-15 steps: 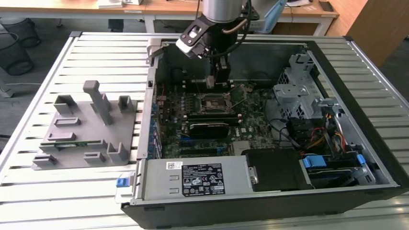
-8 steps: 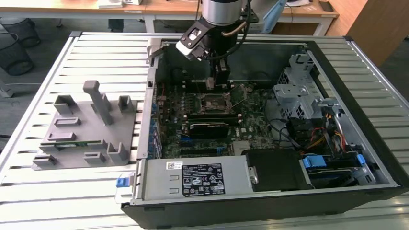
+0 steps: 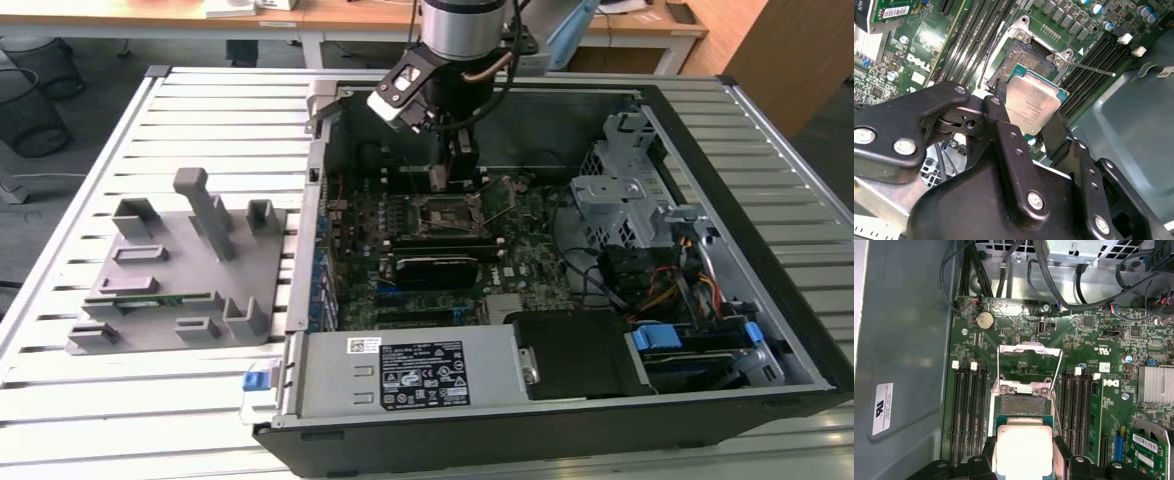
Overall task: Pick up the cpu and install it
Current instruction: 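Place the cpu into insertion slot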
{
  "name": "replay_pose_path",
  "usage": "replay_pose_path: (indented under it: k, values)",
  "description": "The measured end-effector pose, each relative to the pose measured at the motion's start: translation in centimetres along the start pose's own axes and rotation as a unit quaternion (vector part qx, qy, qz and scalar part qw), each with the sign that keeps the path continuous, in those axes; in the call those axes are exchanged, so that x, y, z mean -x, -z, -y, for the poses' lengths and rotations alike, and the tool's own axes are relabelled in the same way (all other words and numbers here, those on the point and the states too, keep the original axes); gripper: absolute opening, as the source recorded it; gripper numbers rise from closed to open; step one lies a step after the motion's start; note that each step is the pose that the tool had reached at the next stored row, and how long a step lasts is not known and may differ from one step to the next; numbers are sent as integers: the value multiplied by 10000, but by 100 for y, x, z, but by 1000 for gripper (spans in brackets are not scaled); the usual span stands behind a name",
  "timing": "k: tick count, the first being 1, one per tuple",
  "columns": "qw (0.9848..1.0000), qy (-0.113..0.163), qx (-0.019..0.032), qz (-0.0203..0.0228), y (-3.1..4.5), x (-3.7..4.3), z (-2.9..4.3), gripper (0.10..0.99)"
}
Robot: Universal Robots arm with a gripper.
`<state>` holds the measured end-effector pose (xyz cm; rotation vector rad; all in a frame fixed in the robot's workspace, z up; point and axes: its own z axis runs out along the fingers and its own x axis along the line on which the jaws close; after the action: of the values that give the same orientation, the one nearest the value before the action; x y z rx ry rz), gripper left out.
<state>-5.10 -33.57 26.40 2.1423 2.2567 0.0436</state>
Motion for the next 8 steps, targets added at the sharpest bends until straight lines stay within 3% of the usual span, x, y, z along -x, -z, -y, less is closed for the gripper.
replay_pose_path:
  k: [8]
  values:
    - [10000,-19,0,1,-67,0,3,529]
